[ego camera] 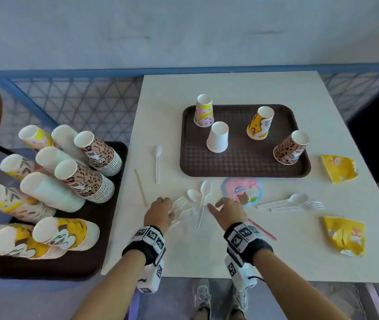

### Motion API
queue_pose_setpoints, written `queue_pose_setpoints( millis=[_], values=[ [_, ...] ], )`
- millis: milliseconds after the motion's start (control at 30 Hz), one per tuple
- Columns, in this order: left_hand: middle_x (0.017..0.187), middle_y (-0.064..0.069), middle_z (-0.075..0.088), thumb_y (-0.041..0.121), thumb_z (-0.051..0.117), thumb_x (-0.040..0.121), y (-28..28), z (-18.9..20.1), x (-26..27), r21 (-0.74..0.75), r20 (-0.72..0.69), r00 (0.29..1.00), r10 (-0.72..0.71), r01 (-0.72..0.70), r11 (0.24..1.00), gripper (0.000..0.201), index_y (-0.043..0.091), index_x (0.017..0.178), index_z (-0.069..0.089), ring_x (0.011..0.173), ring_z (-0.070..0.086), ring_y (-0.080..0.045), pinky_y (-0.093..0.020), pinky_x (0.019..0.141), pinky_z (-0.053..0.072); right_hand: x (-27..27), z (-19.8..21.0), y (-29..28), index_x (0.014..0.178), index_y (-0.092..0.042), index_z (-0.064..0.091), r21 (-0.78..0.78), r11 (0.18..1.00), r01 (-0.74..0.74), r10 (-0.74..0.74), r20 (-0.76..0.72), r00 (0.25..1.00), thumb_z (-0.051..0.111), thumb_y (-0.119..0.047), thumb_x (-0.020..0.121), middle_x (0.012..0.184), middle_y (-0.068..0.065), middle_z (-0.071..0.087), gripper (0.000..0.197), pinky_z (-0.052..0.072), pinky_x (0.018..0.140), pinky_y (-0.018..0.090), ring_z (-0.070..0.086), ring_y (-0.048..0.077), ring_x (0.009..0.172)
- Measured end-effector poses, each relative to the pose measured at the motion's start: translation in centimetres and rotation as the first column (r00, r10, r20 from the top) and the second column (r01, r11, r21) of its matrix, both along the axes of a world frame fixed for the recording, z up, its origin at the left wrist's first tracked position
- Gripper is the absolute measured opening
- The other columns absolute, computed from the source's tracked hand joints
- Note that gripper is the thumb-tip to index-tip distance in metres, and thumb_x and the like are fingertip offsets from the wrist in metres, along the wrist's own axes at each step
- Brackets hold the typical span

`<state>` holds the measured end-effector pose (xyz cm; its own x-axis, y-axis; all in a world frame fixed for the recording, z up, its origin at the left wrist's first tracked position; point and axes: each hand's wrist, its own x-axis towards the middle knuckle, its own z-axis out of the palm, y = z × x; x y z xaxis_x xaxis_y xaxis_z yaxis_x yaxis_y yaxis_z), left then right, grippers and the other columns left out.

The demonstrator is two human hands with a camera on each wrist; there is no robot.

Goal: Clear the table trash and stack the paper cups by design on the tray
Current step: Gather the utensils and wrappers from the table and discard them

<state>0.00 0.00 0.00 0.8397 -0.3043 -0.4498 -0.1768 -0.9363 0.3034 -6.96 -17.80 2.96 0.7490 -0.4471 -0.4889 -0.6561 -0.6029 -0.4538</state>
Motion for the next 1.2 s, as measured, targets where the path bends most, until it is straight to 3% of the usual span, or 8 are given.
queue_pose_setpoints(
  millis=[133,267,400,500,667,833,1067,1200],
  values=[
    [0.118,-0.011,0.050,0.017,0.048,0.091,0.2,-1.0,0.3,0.054,0.048,0.997,-0.056,0.053,0.997,0.022,0.008,0.110,0.052,0.110,0.050,-0.028,-0.036,0.080,0.045,2.2,-1.3,0.9,0.112,-0.011,0.058,-0.072,0.997,0.000,-0.001,-0.012,1.000,0.054,-0.047,0.085,0.114,0.009,0.064,0.045,0.046,0.083,0.034,0.059,0.027,0.105],
    [0.114,-0.012,0.054,0.015,0.048,0.090,0.3,-1.4,0.0,0.016,0.080,0.996,0.035,-0.037,0.999,0.022,0.005,0.109,0.051,0.110,0.051,-0.028,-0.036,0.083,0.045,3.8,-2.5,1.1,0.114,-0.006,0.056,-0.099,0.995,-0.009,0.002,-0.066,0.998,0.056,-0.048,0.084,0.112,0.011,0.062,0.052,0.043,0.081,0.033,0.058,0.028,0.104],
    [0.098,-0.015,0.063,0.011,0.050,0.088,0.4,-1.0,-0.8,-0.206,0.059,0.981,0.186,-0.170,0.964,0.020,0.003,0.106,0.048,0.093,0.059,-0.031,-0.036,0.075,0.046,5.0,-3.5,1.3,0.083,-0.005,0.062,-0.109,0.994,-0.011,0.000,-0.107,0.994,0.059,-0.043,0.079,0.080,0.008,0.061,0.039,0.037,0.062,0.028,0.057,0.026,0.074],
    [0.106,-0.010,0.058,0.013,0.049,0.086,0.6,-1.5,-2.1,-0.250,0.028,0.992,0.119,-0.109,0.962,0.027,0.007,0.113,0.046,0.097,0.057,-0.028,-0.036,0.079,0.049,5.3,-3.8,1.3,0.064,-0.011,0.055,-0.010,0.998,0.069,-0.069,-0.090,0.994,0.061,-0.028,0.078,0.064,0.004,0.051,0.023,0.033,0.057,0.026,0.051,0.026,0.067],
    [0.114,-0.006,0.049,0.025,0.054,0.086,0.7,-2.8,-3.3,-0.176,0.009,1.000,0.014,-0.012,0.984,0.033,0.010,0.114,0.049,0.099,0.056,-0.027,-0.033,0.075,0.048,5.0,-3.5,0.8,0.102,-0.001,0.058,0.088,0.984,0.157,-0.160,0.038,0.986,0.056,-0.021,0.083,0.096,0.015,0.065,0.028,0.036,0.071,0.029,0.059,0.032,0.093],
    [0.111,-0.010,0.054,0.024,0.049,0.090,0.4,-2.8,-2.7,-0.162,0.096,0.993,0.062,-0.045,0.986,0.026,0.006,0.108,0.053,0.100,0.056,-0.027,-0.036,0.074,0.048,3.9,-3.4,0.1,0.081,-0.006,0.038,0.024,1.000,0.017,-0.019,0.066,0.998,0.039,-0.012,0.090,0.084,0.014,0.045,0.011,0.029,0.066,0.031,0.042,0.025,0.077],
    [0.089,-0.020,0.065,0.019,0.054,0.088,-0.1,-1.5,0.4,-0.299,0.155,0.920,0.359,-0.302,0.905,0.027,0.002,0.109,0.050,0.089,0.060,-0.037,-0.039,0.068,0.046,2.9,-3.8,0.6,0.108,-0.006,0.050,-0.045,0.987,-0.156,0.157,0.021,0.987,0.056,-0.037,0.083,0.104,0.011,0.051,0.041,0.038,0.069,0.032,0.055,0.031,0.089],
    [0.091,-0.021,0.067,0.029,0.055,0.088,-0.8,-1.3,4.4,-0.318,0.104,0.864,0.492,-0.440,0.840,0.032,0.004,0.107,0.052,0.086,0.063,-0.037,-0.039,0.068,0.045,2.6,-4.2,0.6,0.110,-0.003,0.051,-0.075,0.970,-0.230,0.228,-0.031,0.973,0.057,-0.032,0.085,0.111,0.014,0.049,0.039,0.040,0.066,0.032,0.058,0.032,0.088]
  ],
)
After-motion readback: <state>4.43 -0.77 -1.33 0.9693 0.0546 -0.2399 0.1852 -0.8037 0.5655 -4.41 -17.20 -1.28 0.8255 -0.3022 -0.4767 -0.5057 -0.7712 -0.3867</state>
